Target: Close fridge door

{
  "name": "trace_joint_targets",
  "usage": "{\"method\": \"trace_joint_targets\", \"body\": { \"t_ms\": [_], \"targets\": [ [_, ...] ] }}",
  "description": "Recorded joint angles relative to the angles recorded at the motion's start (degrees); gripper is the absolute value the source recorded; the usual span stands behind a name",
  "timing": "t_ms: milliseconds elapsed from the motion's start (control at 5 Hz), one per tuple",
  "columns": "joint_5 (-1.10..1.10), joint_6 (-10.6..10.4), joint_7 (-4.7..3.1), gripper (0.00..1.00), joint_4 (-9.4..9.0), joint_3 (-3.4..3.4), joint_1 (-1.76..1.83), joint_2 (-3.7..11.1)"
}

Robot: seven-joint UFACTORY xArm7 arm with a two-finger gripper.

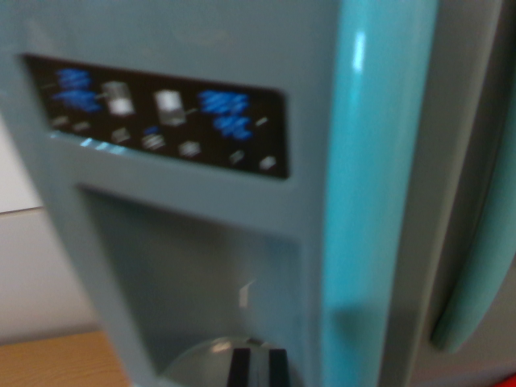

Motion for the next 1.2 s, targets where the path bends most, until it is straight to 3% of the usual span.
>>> {"method": "trace_joint_targets", "body": {
  "t_ms": [200,400,600,800,1000,1200],
  "targets": [
    [0.0,-0.01,0.0,1.0,2.36,-0.68,0.0,3.36],
    [0.0,-0.01,0.0,1.0,2.36,-0.68,0.0,3.36],
    [0.0,-0.06,0.0,1.0,4.75,-1.62,-0.01,6.43],
    [0.0,-0.14,0.0,1.0,6.78,-1.96,-0.02,8.8],
    [0.0,-0.14,0.0,1.0,6.78,-1.96,-0.02,8.8],
    [0.0,-0.15,0.0,1.0,8.33,-2.84,-0.05,10.67]
  ]
}}
